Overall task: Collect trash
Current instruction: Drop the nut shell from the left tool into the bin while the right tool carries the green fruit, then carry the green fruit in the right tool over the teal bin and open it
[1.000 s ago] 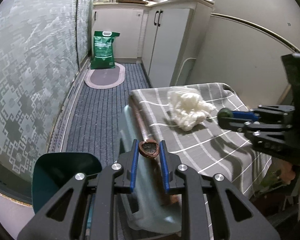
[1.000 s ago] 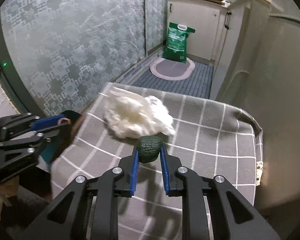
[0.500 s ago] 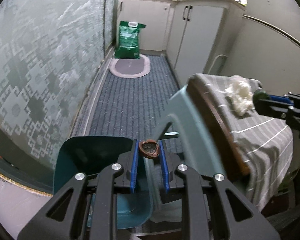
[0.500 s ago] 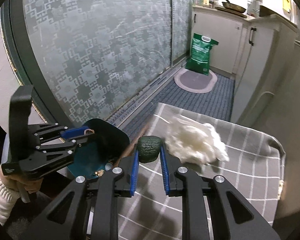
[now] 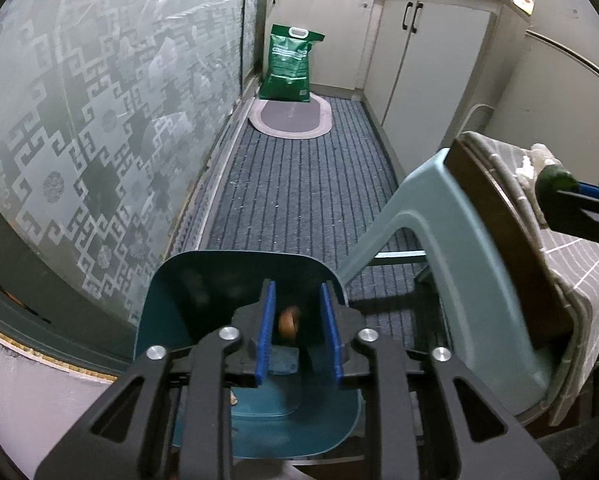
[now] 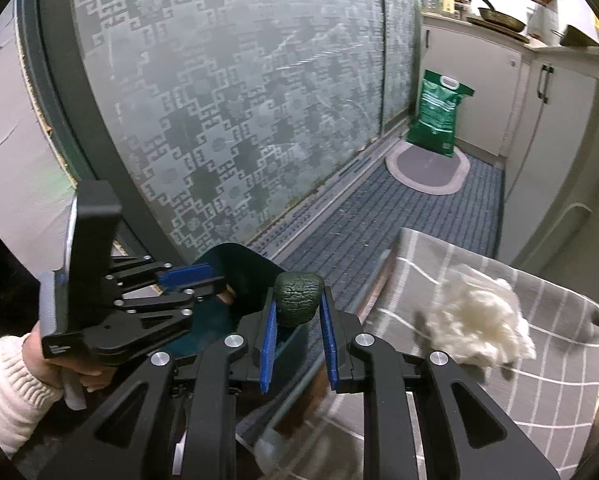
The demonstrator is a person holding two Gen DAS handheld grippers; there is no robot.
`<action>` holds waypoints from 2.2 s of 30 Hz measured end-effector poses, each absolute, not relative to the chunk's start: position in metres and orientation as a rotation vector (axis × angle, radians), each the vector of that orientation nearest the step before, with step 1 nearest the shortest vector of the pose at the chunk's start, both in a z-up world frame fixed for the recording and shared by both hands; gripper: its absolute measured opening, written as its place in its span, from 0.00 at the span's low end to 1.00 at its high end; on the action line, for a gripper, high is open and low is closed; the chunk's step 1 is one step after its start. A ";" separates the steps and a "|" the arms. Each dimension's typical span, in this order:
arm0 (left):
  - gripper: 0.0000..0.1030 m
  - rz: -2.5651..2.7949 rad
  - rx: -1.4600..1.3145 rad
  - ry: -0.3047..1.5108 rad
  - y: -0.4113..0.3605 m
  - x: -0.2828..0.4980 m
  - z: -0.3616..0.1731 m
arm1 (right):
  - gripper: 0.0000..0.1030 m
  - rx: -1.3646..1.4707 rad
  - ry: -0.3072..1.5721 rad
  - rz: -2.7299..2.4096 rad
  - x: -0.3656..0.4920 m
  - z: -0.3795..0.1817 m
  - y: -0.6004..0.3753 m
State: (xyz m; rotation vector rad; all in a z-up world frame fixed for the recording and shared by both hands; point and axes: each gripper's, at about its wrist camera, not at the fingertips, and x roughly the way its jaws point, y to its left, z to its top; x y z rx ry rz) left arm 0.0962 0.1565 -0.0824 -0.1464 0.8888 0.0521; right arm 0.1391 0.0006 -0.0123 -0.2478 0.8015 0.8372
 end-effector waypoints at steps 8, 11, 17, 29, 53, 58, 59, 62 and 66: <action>0.27 0.070 -0.153 0.882 0.172 0.087 -0.080 | 0.20 -0.263 0.813 0.881 0.133 -0.018 0.024; 0.29 0.075 -0.156 0.868 0.178 0.082 -0.074 | 0.20 -0.271 0.820 0.897 0.131 -0.021 0.034; 0.29 0.083 -0.178 0.831 0.192 0.068 -0.060 | 0.20 -0.293 0.837 0.923 0.126 -0.030 0.059; 0.30 0.083 -0.210 0.769 0.208 0.041 -0.032 | 0.19 -0.332 0.909 0.924 0.131 -0.062 0.103; 0.35 0.097 -0.195 0.670 0.221 0.003 0.013 | 0.20 -0.407 1.147 0.808 0.157 -0.154 0.147; 0.36 0.096 -0.196 0.667 0.219 0.002 0.014 | 0.20 -0.405 1.177 0.793 0.160 -0.163 0.146; 0.36 0.095 -0.197 0.666 0.219 0.002 0.013 | 0.20 -0.407 1.177 0.793 0.160 -0.163 0.145; 0.36 0.095 -0.200 0.668 0.218 0.003 0.014 | 0.26 -0.408 1.171 0.791 0.160 -0.160 0.144; 0.39 0.087 -0.190 0.658 0.213 0.004 0.018 | 0.29 -0.388 1.156 0.799 0.160 -0.150 0.140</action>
